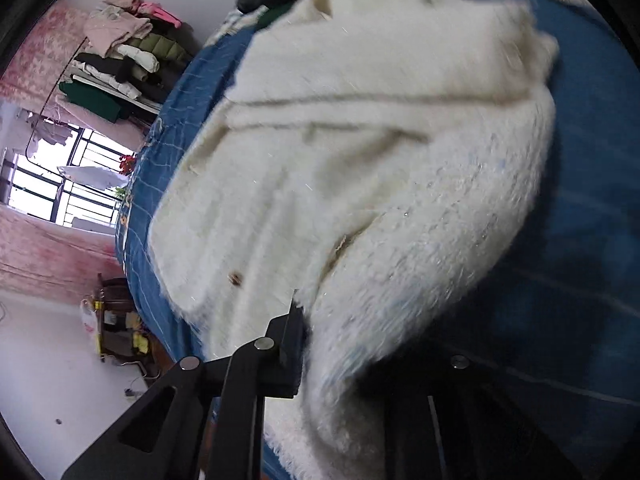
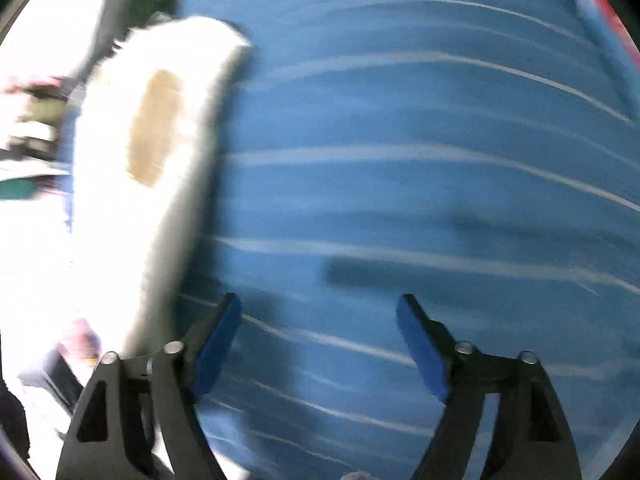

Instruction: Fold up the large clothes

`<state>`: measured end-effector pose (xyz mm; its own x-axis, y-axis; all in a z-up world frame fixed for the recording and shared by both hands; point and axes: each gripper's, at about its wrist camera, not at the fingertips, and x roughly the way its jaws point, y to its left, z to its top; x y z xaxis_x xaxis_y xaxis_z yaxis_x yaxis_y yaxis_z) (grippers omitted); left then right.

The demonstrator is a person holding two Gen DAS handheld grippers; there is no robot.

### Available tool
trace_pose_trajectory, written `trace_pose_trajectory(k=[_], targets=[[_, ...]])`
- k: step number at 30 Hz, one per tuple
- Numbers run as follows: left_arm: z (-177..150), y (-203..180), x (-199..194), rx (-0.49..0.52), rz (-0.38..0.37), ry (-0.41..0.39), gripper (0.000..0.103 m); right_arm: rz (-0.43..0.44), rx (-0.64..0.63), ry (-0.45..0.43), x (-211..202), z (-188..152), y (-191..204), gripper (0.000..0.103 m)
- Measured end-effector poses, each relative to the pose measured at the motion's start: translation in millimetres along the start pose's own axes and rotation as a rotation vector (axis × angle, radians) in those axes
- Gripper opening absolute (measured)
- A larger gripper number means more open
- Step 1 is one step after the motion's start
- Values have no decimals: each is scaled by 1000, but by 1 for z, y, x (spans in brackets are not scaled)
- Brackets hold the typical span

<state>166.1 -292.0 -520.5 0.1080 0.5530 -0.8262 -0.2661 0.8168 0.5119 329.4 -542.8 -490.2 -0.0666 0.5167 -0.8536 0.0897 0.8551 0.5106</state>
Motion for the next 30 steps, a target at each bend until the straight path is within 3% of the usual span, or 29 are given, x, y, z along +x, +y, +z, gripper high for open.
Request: trace_pose_trajectory(k=[3,5,8,11,12,13,14,16,19,23,26,30], targets=[[7,23,-7,-3,-38,-15,13,225,8,-44,20,33,33,91],[9,31,-7,-5,-55,-16,13,330,23,-68,34,51,51,93],[12,47,-3,-4,-105,-8,13,412,38,-82,40,76,72,95],[14,52,-1,-4,-147,-3,13,356,76,0,63,103,96,92],[16,57,2,0,-169,0,13,348,119,35,72,108,103,81],[17,61,3,0,-188,5,13,360,146,35,76,109,105,47],[19,65,3,-4,-210,10,13,308,165,27,73,111,113,33],[23,81,3,-7,-250,13,13,268,173,-3,62,111,130,26],[29,116,5,-40,-327,13,13,234,136,-48,31,103,171,24],[45,178,20,-99,-424,37,13,141,36,-81,-12,91,258,24],[60,227,45,-174,-458,57,15,67,-47,-72,-12,90,323,23],[78,281,107,-273,-474,88,19,-63,-123,-40,28,82,398,24]])
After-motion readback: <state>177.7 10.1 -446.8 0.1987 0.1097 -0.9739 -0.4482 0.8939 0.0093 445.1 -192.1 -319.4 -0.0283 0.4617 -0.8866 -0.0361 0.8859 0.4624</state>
